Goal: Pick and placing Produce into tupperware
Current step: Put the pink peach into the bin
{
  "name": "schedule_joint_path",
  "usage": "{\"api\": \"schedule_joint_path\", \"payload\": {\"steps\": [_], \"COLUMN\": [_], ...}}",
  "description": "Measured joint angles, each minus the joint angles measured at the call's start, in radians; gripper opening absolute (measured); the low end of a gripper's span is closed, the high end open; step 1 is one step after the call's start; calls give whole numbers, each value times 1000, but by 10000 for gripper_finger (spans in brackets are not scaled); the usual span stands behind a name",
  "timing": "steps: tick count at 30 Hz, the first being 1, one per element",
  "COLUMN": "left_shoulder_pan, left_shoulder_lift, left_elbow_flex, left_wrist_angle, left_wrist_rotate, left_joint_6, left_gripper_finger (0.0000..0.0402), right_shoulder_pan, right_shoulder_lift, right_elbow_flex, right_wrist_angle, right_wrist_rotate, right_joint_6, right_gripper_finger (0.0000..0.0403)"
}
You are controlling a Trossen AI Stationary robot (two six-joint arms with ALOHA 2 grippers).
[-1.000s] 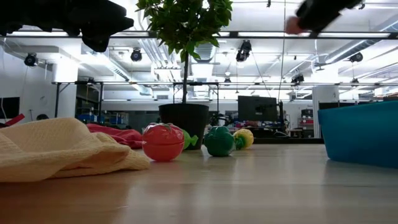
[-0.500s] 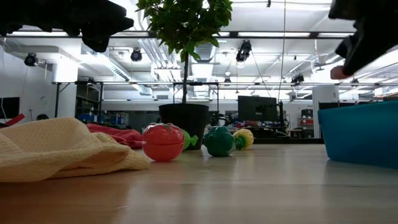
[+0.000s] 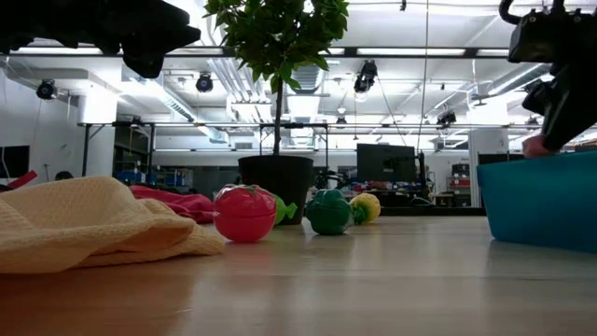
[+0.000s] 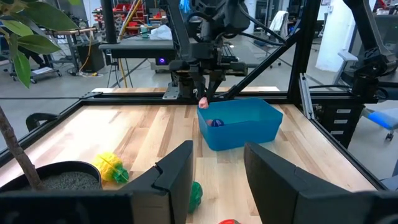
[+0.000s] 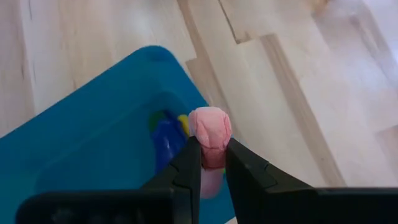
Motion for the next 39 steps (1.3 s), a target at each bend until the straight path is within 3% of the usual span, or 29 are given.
{"api": "schedule_joint_path", "payload": {"steps": [14,23,39], "left_shoulder_pan": [0,0,0], "left_shoulder_lift": [0,0,0], "left_elbow_flex": [0,0,0], "left_wrist_angle": [0,0,1], "left_wrist_rotate": [0,0,0], "left_joint_6": [0,0,0], "left_gripper_finger": [129,129,129], "right_shoulder_pan": [25,25,24], "right_shoulder_lift": [1,11,184], "right_elbow_flex": [-60,-106,-97], "right_wrist_angle": [18,144,149], "right_wrist_rotate": [-1,-45,-45], "right_joint_6": [69,68,68], "right_gripper_finger": [54,54,54]}}
